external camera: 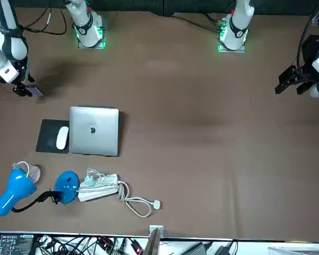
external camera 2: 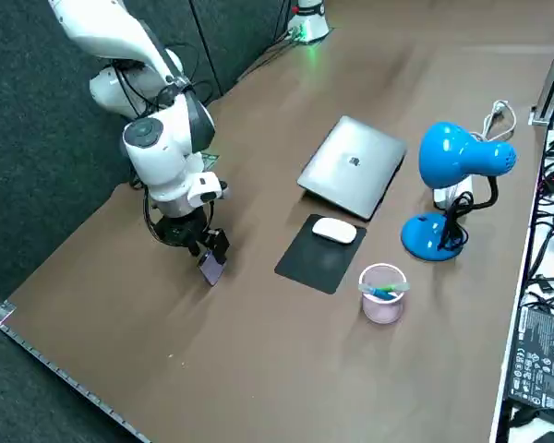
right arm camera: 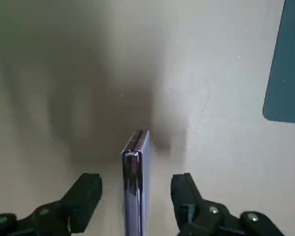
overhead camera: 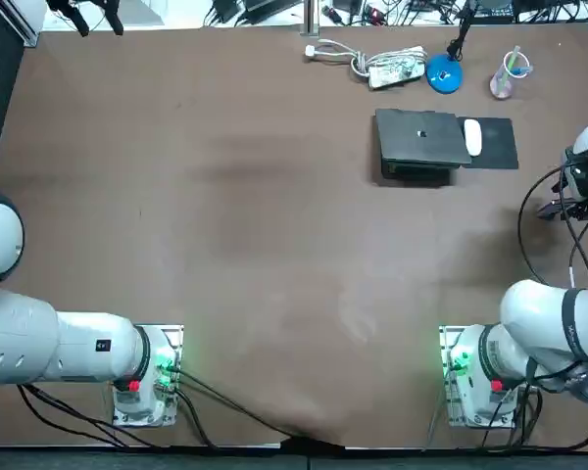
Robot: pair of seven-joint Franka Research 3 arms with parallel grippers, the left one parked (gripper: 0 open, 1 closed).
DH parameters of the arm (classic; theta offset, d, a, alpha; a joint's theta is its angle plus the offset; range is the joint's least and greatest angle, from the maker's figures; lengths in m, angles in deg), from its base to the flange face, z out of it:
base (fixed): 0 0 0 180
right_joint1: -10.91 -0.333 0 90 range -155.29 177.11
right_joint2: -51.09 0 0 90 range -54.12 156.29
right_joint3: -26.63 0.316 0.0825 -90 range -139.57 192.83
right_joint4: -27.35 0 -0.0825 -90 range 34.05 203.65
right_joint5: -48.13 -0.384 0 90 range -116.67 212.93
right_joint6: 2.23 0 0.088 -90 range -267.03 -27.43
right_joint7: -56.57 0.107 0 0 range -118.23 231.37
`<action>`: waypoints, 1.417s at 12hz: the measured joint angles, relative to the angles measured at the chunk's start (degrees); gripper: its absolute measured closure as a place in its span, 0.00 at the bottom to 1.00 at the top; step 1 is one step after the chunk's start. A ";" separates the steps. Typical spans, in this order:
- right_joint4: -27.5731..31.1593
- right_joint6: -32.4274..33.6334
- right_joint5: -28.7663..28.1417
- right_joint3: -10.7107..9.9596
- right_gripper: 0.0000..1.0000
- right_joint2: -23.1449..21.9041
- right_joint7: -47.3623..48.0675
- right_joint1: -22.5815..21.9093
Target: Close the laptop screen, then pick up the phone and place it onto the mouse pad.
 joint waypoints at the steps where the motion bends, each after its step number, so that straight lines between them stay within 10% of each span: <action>1: 0.02 -0.74 0.00 0.00 0.12 0.43 -0.13 0.03; 6: -0.15 -3.38 -0.06 0.40 0.78 1.36 -0.02 0.09; 17: -9.27 -3.92 -11.94 3.83 0.78 0.70 12.89 -10.42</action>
